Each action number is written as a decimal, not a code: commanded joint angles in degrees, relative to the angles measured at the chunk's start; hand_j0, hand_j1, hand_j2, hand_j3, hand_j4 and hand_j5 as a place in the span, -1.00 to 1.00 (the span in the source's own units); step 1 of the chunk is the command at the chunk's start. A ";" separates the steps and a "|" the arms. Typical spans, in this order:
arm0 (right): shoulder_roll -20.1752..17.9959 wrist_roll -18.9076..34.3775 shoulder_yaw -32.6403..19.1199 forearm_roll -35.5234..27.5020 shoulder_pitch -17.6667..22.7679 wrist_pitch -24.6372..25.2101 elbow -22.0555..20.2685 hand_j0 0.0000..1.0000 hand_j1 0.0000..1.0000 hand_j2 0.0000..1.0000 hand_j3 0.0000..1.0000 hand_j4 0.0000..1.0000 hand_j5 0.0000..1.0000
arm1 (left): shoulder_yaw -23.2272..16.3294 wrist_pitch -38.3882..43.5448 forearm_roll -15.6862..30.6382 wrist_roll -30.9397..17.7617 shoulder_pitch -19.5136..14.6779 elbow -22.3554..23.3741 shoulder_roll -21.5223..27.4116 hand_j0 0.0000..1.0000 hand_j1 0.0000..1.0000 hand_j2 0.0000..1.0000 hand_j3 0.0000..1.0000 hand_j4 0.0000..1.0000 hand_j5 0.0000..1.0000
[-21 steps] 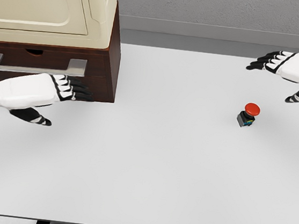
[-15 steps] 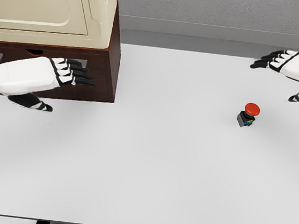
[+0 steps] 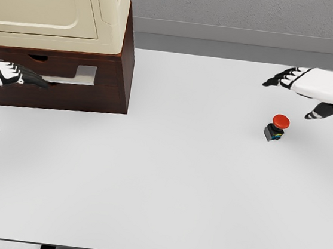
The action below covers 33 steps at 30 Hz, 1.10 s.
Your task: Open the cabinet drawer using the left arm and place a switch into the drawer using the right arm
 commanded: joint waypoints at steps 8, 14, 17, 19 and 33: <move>1.03 -0.03 3.16 2.65 0.26 0.16 0.51 1.00 1.00 1.00 1.00 1.00 1.00 | -1.70 9.74 32.64 -12.95 -4.01 0.07 -4.53 1.00 1.00 1.00 1.00 1.00 1.00; 0.76 -0.03 3.16 3.09 0.88 0.16 2.35 1.00 1.00 1.00 1.00 1.00 1.00 | -1.70 15.28 29.57 -12.95 -4.01 0.07 -3.74 1.00 1.00 1.00 1.00 1.00 1.00; 0.68 -0.03 3.25 3.18 1.05 0.16 3.58 1.00 1.00 1.00 1.00 1.00 1.00 | -1.79 15.98 24.39 -12.95 -3.84 0.07 -3.56 1.00 1.00 1.00 1.00 1.00 1.00; 0.68 -0.03 4.04 3.18 1.05 0.16 3.58 1.00 1.00 1.00 1.00 1.00 1.00 | -1.88 15.90 22.98 -12.95 -3.84 0.15 -3.39 1.00 1.00 1.00 1.00 1.00 1.00; 1.03 -0.03 5.89 3.09 0.88 0.16 3.50 1.00 1.00 1.00 1.00 1.00 1.00 | -1.09 22.58 23.68 -11.61 -4.01 0.24 -1.80 1.00 1.00 1.00 1.00 1.00 1.00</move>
